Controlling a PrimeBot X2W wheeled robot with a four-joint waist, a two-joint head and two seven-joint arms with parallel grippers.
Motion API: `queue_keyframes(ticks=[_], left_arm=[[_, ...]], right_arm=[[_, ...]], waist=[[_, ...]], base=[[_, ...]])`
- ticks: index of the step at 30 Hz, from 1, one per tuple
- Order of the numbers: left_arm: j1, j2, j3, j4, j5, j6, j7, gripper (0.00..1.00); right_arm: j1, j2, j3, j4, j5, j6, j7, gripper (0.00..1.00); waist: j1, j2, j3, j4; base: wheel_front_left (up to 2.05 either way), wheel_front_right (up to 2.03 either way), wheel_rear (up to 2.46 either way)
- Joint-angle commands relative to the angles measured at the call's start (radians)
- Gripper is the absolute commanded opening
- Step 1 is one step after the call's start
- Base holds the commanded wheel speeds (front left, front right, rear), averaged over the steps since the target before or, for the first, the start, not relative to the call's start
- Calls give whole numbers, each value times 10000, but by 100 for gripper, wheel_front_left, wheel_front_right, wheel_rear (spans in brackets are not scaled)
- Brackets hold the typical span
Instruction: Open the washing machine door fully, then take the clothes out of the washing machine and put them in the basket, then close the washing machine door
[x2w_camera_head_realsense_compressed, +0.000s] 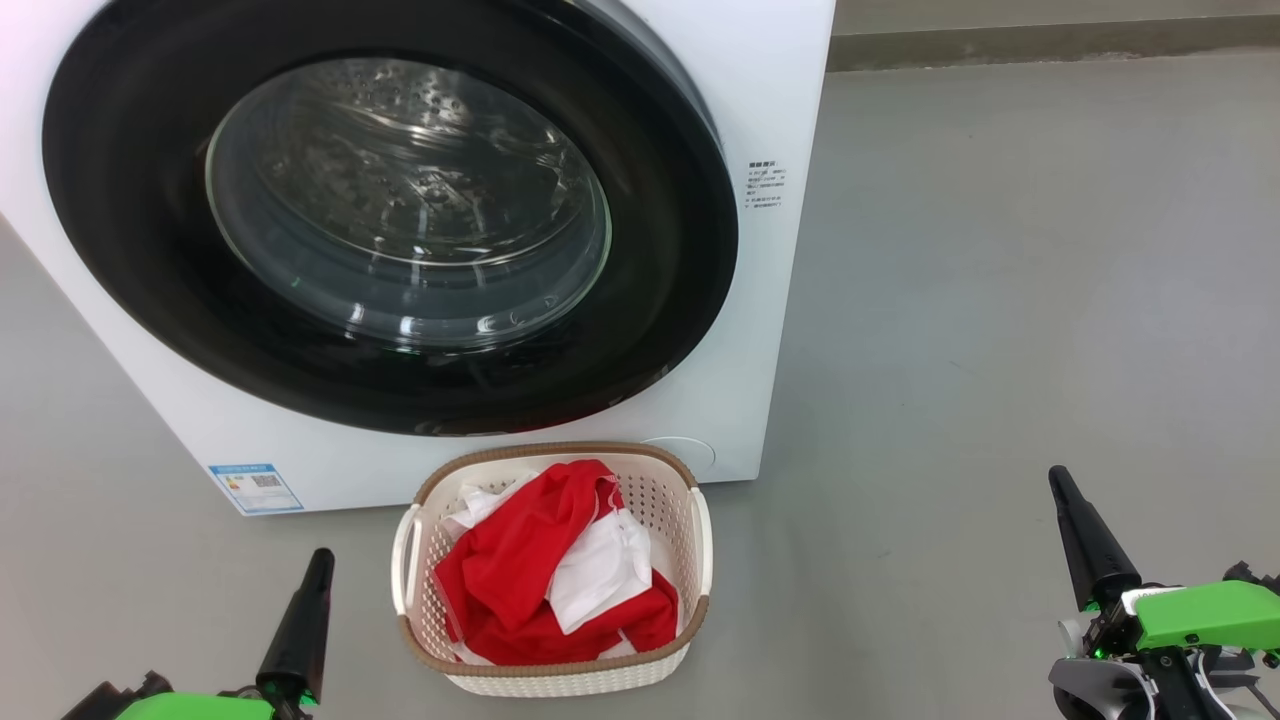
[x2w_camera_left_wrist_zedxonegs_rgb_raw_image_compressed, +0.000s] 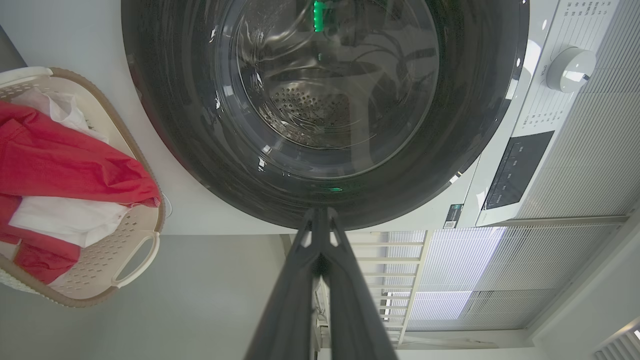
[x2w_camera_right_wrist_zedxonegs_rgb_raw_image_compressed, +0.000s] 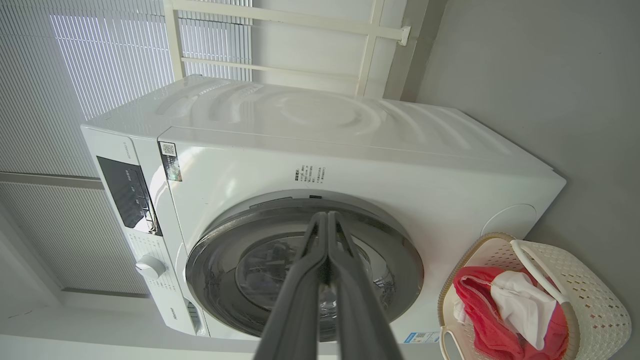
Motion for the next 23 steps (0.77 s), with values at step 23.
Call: queue_keyframes(ticks=[23], left_arm=[[-390,175,340,-210,-72,-69,43,0]], right_arm=[[-424,-160,168,-294,-1,-6,58,0]], waist=[[0,0,0,0]], base=[[0,0,0]])
